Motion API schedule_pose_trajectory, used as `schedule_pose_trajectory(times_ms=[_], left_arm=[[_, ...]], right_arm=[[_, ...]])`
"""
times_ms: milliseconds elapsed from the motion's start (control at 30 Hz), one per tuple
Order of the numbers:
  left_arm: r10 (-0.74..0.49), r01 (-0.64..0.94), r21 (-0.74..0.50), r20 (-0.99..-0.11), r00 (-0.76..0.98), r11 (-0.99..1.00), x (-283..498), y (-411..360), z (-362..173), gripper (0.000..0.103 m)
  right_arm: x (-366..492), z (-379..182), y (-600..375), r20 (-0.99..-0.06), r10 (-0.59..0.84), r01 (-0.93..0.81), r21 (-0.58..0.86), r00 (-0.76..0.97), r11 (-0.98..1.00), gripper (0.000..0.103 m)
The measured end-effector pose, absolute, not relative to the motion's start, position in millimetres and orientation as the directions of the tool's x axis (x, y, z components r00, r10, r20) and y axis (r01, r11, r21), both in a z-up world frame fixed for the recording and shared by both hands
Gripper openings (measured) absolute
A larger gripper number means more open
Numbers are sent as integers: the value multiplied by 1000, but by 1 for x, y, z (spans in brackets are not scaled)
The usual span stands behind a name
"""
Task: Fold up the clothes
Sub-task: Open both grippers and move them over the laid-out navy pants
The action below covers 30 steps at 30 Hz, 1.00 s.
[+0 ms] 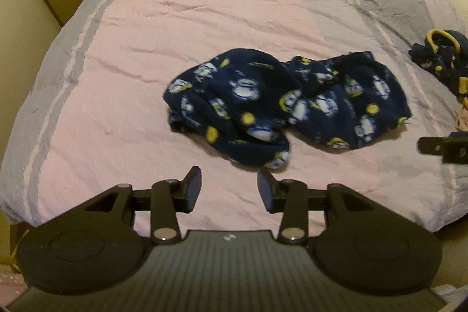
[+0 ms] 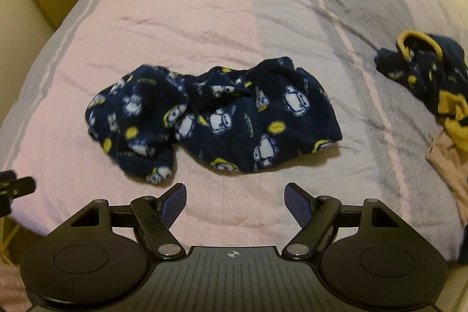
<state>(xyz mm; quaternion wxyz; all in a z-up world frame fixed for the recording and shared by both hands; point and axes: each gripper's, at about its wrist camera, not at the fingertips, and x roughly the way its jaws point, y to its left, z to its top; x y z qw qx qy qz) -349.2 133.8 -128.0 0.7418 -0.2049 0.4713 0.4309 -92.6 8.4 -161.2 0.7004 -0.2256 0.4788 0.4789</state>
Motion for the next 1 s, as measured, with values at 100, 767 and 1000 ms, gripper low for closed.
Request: schedule_pose_trajectory(times_ms=[100, 767, 1000], left_arm=[[440, -827, 98, -877, 191, 553, -368, 157, -138, 48], [211, -890, -161, -939, 271, 427, -388, 233, -269, 50], [209, -917, -175, -942, 262, 358, -368, 248, -305, 50]], right_arm=[[-89, -171, 16, -895, 429, -845, 135, 120, 518, 77], [-34, -282, -2, -944, 325, -560, 240, 55, 793, 77], [-2, -315, 24, -926, 376, -550, 301, 26, 779, 77]])
